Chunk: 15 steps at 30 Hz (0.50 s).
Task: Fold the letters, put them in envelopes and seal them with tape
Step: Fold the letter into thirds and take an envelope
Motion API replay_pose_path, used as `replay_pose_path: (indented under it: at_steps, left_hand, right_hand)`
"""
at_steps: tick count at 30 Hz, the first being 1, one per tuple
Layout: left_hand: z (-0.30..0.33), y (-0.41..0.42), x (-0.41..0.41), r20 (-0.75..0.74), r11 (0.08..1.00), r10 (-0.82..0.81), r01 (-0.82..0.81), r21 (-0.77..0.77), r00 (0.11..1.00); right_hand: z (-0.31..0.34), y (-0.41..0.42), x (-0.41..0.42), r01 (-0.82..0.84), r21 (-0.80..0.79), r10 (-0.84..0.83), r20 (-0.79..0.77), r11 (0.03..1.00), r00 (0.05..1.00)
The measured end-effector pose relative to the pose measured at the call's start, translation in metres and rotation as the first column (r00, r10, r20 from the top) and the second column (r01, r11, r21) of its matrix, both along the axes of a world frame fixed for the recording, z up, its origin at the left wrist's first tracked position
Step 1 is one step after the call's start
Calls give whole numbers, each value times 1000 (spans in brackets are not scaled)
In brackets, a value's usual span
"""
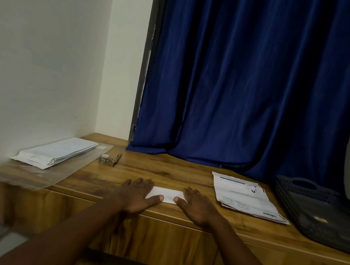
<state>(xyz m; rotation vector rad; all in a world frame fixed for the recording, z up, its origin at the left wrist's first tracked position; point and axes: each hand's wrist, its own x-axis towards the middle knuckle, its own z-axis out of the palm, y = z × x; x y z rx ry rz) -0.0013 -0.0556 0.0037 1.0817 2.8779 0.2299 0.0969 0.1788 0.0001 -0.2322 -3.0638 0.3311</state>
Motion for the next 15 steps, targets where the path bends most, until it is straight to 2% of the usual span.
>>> replay_pose_path:
  at_steps: [6,9,12,15]
  left_hand:
    - [2,-15,12,-43,992,-119,117,-37,992]
    - [1,-22,16,-106,984,-175,173,-31,979]
    - [-5,-31,15,-136,971,-216,228,79,967]
    - [-9,-40,14,-94,902,-261,277,331,961]
  right_hand:
    - [-1,-11,16,-134,42,135,-26,990,991]
    - [-3,-14,30,-169,119,175,-37,978,984]
    - [-8,-15,45,-160,215,183,-89,963,979]
    - [-8,-20,57,-125,265,177,-179,956,968]
